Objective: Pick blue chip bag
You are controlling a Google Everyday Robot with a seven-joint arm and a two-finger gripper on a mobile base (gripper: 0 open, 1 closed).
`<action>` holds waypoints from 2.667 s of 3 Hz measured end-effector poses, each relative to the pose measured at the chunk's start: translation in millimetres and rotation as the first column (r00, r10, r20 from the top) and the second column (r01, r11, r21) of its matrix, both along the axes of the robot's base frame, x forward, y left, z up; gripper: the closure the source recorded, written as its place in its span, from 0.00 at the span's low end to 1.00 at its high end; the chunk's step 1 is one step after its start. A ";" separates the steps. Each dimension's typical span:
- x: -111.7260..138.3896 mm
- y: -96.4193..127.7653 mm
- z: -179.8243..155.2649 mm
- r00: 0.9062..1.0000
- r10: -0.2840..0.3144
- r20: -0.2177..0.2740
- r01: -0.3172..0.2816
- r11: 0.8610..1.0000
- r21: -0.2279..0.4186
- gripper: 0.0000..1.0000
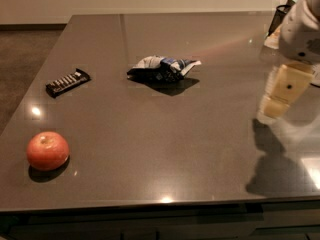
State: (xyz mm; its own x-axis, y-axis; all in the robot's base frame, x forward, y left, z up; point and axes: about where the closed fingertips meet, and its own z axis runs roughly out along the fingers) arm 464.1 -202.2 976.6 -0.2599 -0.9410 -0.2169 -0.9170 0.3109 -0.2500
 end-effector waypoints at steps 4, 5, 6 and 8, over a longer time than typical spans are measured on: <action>147.4 95.0 -67.0 0.997 -0.056 -0.047 0.062 0.989 0.131 0.00; 166.7 109.0 -86.4 0.996 -0.063 -0.070 0.072 0.987 0.143 0.00; 183.2 120.9 -95.5 0.994 -0.074 -0.081 0.087 0.982 0.170 0.00; 189.7 145.2 -95.0 0.992 -0.059 -0.115 0.088 0.961 0.263 0.14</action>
Offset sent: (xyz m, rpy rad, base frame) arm 0.1429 0.0802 -0.0468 0.1379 0.0129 -0.0807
